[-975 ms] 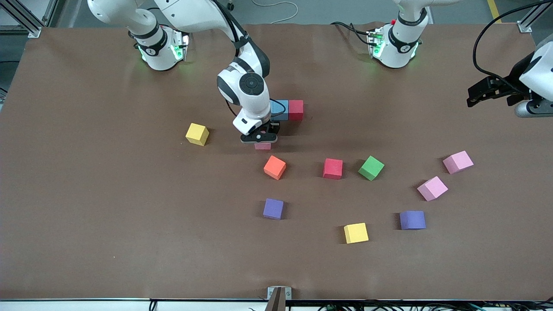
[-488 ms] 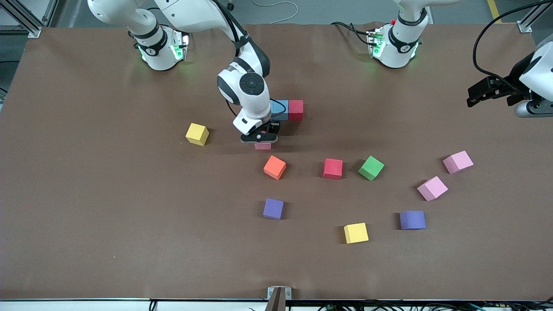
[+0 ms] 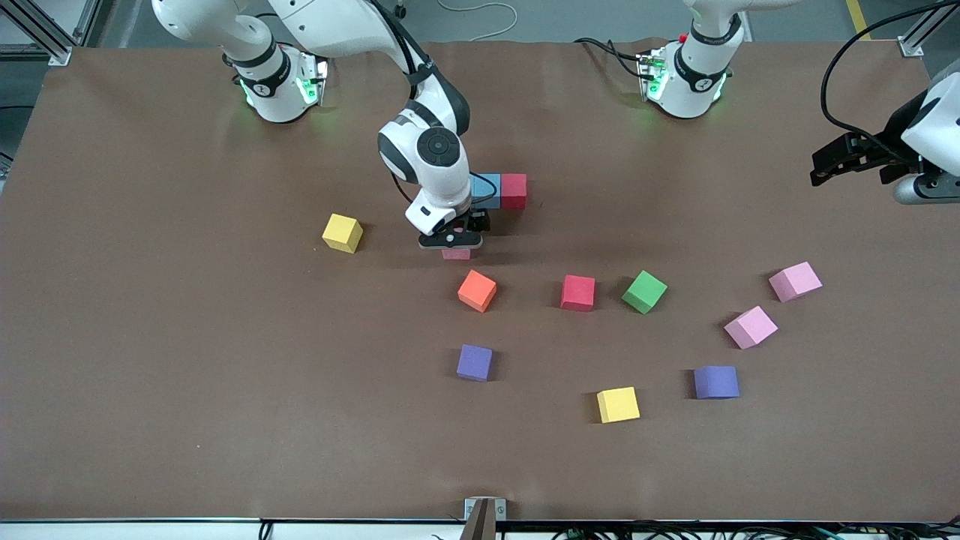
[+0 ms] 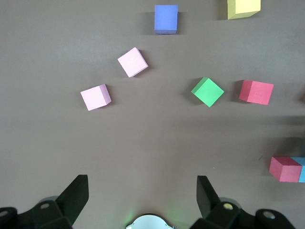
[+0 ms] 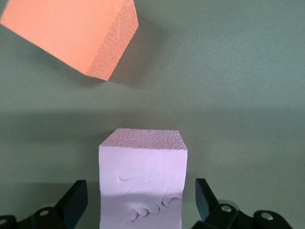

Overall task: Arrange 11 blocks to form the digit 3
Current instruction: 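Lower the pink cube below the blue cubes and open the right gripper, then move the right gripper to the orange cube and grasp it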

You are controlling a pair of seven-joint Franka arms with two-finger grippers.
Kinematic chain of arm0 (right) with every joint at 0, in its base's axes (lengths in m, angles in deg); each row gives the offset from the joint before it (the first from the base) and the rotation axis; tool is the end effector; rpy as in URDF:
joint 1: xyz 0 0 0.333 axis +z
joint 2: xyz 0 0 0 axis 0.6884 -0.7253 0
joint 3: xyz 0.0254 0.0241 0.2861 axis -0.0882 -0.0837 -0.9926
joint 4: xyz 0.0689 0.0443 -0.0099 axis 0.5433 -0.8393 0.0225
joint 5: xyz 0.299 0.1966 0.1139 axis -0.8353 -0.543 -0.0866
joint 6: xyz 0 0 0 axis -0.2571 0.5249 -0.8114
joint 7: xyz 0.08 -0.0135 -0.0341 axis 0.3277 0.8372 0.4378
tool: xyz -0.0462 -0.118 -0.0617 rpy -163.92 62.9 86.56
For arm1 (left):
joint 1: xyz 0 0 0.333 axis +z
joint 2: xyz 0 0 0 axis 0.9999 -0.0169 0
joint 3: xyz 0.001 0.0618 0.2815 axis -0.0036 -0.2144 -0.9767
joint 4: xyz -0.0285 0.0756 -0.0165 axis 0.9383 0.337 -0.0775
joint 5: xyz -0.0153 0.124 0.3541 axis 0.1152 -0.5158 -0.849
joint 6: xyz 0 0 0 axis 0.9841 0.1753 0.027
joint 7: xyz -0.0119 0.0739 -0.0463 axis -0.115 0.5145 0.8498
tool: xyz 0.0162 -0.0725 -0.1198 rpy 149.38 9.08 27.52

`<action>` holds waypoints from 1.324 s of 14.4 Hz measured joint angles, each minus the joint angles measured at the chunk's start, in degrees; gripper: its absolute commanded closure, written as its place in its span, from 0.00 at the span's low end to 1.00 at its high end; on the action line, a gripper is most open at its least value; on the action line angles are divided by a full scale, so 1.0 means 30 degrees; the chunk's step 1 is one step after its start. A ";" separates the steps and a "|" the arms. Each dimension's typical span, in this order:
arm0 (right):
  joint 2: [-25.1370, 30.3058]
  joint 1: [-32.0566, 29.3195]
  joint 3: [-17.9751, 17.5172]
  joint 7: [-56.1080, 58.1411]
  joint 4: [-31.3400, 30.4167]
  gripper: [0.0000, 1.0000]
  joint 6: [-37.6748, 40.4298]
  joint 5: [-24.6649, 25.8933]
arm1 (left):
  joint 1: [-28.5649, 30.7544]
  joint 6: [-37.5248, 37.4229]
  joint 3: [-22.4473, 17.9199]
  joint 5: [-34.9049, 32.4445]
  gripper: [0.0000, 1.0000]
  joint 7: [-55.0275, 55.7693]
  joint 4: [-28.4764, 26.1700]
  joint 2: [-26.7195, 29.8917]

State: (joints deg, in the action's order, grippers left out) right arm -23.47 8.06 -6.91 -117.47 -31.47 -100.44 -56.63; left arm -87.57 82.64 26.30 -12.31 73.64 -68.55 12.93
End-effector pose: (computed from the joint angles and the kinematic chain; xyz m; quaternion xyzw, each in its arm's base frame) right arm 0.4050 0.4488 0.1717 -1.0000 -0.0070 -0.0008 0.0044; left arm 0.5167 -0.0307 0.5683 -0.9989 -0.0036 0.0458 0.0118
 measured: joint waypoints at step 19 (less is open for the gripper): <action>-0.3754 -0.2075 0.0315 -0.8784 0.9267 0.00 0.4651 -0.0550 | 0.0214 0.0000 -0.0001 0.0000 0.00 -0.0007 -0.0068 0.0001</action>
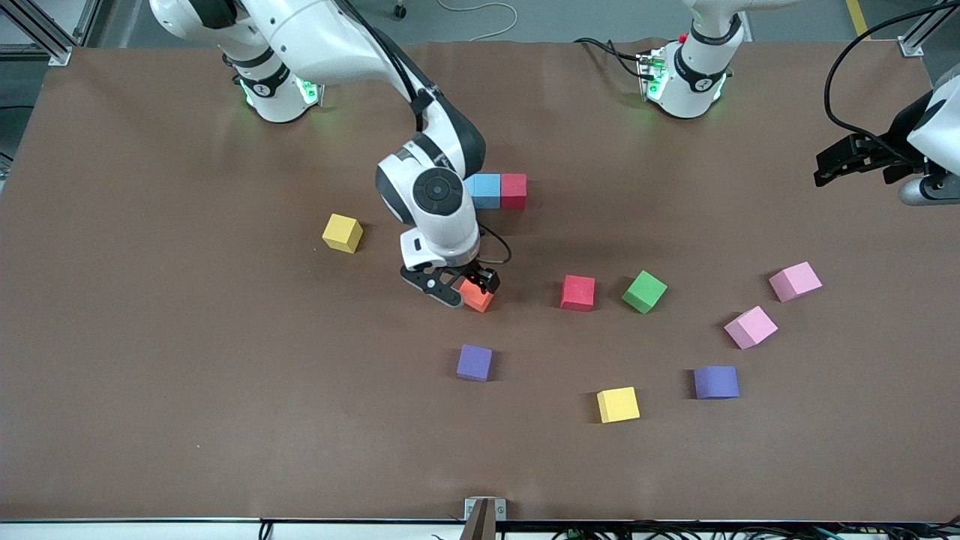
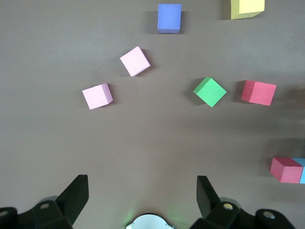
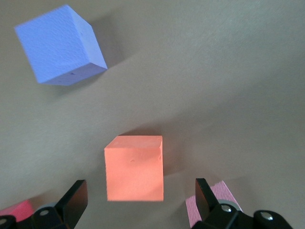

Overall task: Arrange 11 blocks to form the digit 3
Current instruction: 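Move the right gripper to the orange cube and grasp it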

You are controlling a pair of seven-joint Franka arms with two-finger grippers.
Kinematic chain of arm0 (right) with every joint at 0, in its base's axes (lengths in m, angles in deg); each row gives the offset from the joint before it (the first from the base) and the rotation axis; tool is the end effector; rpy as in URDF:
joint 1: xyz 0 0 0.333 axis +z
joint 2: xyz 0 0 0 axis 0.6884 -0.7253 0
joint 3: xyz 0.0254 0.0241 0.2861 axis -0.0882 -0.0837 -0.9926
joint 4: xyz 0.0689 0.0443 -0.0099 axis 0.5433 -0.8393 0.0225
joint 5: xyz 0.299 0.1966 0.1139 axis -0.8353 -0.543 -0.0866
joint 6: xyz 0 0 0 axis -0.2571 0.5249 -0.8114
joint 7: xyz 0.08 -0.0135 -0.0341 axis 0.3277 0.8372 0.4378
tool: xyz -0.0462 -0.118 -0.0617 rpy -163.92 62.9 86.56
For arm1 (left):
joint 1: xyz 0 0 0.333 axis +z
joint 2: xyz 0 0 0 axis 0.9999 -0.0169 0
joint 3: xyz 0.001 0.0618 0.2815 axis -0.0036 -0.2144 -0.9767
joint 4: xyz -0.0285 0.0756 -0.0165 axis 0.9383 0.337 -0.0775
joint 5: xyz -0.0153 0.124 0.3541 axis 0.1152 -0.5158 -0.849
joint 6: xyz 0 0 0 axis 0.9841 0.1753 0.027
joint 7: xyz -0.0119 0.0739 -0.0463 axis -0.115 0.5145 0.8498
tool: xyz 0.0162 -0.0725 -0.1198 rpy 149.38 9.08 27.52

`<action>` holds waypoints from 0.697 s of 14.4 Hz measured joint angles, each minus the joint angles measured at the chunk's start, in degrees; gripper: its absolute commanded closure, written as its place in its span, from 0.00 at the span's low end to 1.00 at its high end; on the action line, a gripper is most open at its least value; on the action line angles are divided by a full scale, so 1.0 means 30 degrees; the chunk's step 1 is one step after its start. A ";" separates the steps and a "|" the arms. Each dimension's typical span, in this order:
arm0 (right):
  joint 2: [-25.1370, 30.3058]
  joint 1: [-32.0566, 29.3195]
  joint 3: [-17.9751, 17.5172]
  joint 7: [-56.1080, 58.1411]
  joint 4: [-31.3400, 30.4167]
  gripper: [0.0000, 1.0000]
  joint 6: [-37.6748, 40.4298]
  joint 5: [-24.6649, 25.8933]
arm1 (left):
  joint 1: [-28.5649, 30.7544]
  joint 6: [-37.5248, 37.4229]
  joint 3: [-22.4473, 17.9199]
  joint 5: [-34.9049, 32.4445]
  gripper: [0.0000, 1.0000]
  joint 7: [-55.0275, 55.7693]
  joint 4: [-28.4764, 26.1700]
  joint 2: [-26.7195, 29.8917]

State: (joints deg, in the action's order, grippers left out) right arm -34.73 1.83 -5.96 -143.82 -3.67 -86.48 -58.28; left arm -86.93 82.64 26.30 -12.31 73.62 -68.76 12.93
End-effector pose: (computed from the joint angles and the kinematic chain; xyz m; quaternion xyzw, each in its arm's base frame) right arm 0.5218 0.4661 0.2245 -0.9603 0.2777 -0.0075 0.0273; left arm 0.5168 -0.0249 0.5667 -0.9988 -0.0090 0.0477 0.0117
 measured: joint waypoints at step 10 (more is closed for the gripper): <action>-0.1912 0.0480 -0.0030 -0.2132 0.0391 0.14 -0.2311 0.0582 | 0.0001 0.0052 0.0001 0.0000 0.00 0.0000 -0.0189 0.0000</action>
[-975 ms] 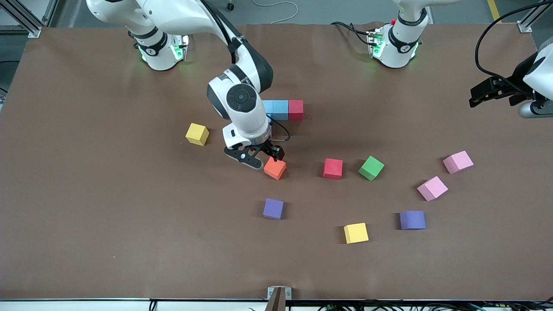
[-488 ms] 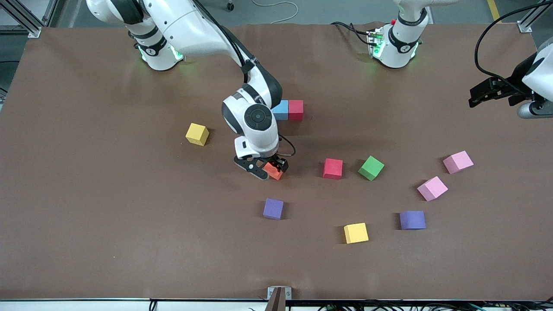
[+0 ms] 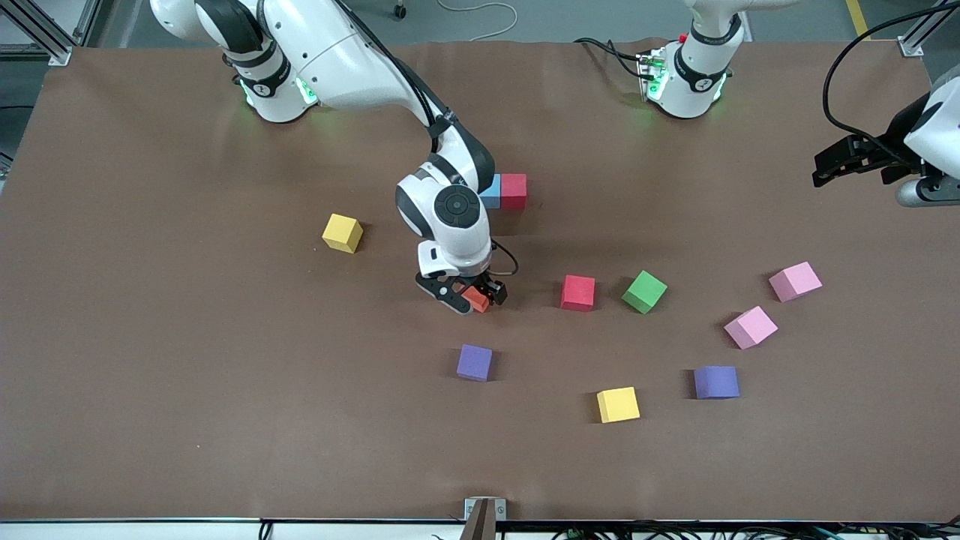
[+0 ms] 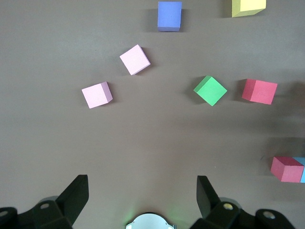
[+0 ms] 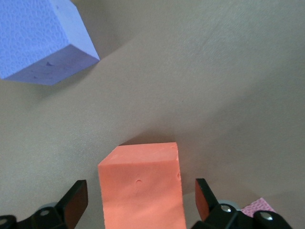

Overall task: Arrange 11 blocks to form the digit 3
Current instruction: 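Move the right gripper to the orange cube and grasp it, then lift the orange cube with the right gripper while the left gripper reaches red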

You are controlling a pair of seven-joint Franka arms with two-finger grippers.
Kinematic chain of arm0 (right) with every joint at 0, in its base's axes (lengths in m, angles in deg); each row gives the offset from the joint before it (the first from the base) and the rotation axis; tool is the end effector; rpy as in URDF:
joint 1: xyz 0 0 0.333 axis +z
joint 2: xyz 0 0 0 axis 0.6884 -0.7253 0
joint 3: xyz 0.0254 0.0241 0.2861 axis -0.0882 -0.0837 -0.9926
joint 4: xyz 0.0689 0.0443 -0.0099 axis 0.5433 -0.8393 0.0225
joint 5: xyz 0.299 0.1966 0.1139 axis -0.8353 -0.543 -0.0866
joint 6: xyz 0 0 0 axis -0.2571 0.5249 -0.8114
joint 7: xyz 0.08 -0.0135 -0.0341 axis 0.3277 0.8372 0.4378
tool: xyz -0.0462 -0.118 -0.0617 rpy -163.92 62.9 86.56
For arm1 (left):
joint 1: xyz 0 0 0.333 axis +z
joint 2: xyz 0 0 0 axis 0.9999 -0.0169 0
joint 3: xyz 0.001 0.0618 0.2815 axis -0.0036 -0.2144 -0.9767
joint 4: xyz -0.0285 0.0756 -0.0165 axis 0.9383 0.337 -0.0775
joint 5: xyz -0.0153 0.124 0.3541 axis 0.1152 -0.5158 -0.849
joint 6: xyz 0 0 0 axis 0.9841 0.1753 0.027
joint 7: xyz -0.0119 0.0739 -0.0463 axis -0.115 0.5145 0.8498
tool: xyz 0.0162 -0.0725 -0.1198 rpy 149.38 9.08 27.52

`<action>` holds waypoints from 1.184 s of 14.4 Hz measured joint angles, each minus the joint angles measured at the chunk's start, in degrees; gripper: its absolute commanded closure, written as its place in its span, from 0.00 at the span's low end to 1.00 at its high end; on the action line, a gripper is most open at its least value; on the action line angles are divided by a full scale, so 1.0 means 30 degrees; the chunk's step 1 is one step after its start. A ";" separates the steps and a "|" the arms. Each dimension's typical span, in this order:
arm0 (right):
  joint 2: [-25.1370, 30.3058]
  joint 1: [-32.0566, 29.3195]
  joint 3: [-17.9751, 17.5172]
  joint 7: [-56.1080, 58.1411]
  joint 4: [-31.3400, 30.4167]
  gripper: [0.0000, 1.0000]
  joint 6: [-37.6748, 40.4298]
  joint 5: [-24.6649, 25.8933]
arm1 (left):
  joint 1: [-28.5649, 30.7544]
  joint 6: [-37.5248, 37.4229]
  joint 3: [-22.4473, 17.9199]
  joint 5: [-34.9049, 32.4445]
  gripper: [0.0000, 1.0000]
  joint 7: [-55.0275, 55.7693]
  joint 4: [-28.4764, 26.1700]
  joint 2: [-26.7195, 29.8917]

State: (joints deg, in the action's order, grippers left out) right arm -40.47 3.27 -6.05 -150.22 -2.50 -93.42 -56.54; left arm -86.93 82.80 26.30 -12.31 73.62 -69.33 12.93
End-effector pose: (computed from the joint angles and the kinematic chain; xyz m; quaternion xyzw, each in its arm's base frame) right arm 0.5172 0.4838 0.1749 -0.9499 0.3088 -0.0300 0.0376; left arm 0.5166 -0.0249 0.5626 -0.9986 -0.0089 0.0513 0.0119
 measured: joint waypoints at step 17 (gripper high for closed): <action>0.0941 -0.0522 -0.0156 0.8141 -0.1251 0.98 -0.0046 0.1000 | -0.0126 0.3202 0.0353 0.0001 0.00 -0.0005 -0.1675 -0.0725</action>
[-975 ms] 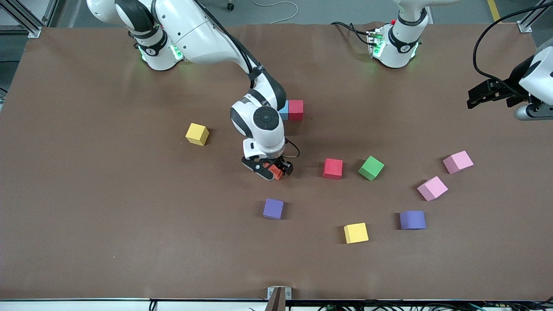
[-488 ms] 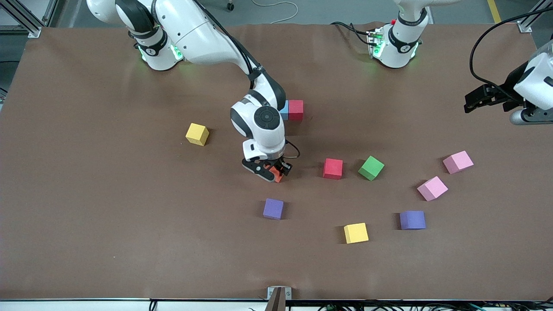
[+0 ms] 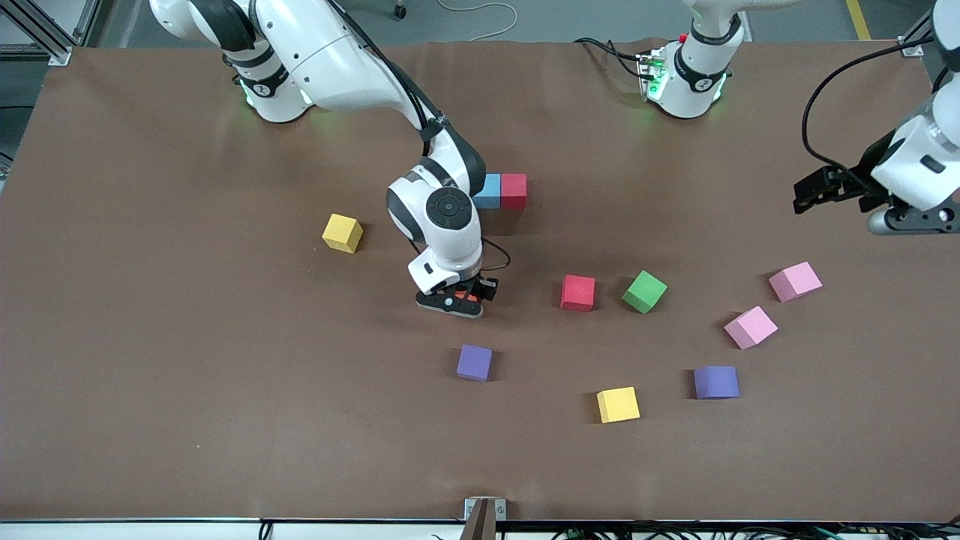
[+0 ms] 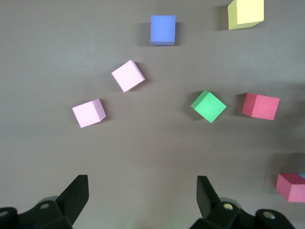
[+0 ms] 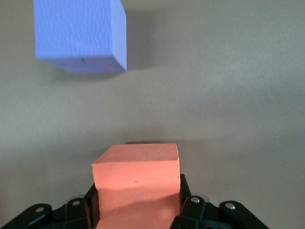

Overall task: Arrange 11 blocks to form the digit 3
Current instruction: 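Lift the orange cube with the right gripper while the left gripper reaches red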

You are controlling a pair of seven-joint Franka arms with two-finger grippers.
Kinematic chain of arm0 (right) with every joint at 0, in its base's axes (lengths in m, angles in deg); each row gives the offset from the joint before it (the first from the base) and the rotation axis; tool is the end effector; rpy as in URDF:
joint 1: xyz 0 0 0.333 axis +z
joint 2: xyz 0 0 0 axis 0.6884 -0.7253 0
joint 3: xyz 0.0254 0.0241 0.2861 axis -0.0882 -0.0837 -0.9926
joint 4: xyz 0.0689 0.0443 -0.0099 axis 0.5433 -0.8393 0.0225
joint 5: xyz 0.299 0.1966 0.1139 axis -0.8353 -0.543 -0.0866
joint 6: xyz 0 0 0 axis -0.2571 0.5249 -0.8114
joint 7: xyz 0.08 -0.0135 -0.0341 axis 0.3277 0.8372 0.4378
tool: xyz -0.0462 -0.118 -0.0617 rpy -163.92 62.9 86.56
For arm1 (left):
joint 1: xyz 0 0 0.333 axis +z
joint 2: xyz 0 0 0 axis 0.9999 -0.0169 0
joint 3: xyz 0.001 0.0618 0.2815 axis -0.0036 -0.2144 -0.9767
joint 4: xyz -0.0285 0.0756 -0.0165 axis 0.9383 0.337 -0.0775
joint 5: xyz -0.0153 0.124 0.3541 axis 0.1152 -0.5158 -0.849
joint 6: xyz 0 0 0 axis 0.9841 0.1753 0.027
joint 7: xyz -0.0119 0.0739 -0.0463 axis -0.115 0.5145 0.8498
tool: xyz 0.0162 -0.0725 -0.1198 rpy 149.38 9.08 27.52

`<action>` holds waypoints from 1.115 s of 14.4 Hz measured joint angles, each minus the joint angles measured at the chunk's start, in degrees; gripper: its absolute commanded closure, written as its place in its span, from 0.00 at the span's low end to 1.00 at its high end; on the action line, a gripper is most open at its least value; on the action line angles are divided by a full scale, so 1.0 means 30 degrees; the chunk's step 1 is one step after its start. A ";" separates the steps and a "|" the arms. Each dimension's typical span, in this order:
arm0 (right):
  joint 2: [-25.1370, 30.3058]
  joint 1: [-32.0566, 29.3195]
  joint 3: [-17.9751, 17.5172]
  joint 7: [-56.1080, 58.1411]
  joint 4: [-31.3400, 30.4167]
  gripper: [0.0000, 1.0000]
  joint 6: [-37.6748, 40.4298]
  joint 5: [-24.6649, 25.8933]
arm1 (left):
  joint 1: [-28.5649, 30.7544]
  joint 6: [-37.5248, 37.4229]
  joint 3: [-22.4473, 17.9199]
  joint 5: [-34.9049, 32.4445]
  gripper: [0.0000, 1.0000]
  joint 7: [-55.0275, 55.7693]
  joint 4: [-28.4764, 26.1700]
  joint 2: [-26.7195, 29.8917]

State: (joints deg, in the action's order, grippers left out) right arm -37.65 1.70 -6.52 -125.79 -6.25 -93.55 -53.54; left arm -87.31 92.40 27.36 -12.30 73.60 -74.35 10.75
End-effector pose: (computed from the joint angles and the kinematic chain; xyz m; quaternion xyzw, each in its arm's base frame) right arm 0.5207 0.4628 0.1809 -0.9943 0.0964 -0.0441 0.0138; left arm 0.5413 -0.0393 0.5162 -0.9995 0.0051 0.0303 0.0089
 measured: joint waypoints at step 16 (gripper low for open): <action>0.2311 0.0070 -0.0421 0.1725 -0.4895 0.98 -0.2350 0.0000 | -0.3056 0.8018 0.3358 0.0001 0.00 0.7755 -0.0933 -0.7502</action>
State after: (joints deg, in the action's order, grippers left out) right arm -30.71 1.91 -7.78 -120.62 -20.94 -100.60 -53.54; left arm -96.47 116.46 37.43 -12.30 96.87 -77.15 -11.75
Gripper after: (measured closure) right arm 0.379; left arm 0.000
